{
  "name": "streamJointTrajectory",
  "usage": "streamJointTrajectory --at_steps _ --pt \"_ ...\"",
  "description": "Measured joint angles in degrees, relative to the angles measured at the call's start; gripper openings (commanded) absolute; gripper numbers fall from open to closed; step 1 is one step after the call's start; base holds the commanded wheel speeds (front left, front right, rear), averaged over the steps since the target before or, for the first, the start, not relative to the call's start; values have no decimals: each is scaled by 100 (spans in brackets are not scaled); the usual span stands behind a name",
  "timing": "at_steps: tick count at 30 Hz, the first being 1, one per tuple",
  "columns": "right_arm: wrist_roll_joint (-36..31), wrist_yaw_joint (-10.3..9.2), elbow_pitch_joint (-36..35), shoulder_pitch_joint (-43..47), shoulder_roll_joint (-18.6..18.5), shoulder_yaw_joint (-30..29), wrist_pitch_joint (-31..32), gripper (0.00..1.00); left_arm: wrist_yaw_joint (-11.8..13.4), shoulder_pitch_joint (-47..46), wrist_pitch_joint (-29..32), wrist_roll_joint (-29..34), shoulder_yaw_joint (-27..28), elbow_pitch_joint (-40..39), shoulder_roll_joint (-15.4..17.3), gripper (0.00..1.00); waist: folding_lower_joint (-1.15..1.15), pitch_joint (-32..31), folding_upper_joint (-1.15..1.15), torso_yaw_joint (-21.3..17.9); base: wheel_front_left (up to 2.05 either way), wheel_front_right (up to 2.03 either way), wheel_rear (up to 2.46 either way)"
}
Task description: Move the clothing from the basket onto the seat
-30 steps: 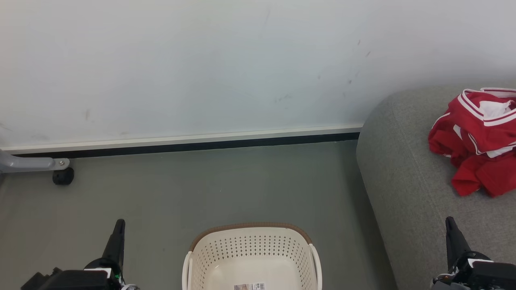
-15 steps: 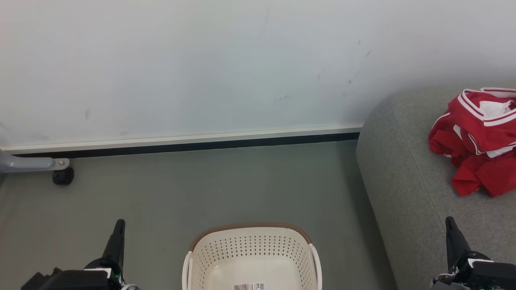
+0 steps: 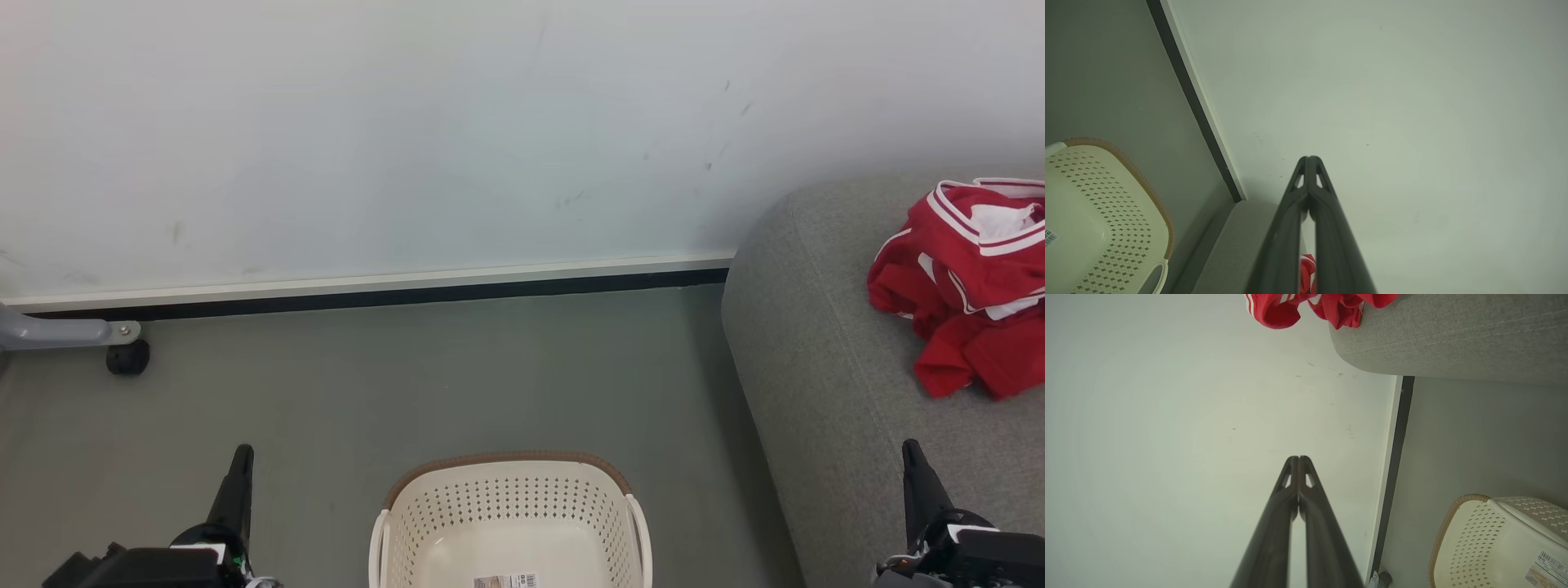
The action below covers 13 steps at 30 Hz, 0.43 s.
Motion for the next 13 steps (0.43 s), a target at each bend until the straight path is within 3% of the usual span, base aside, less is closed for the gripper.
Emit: streamJointTrajectory --at_steps 13 --pt "0 0 -1 0 0 0 0 0 0 0 0 0 0 1 0 0 0 0 0 0 0 0 0"
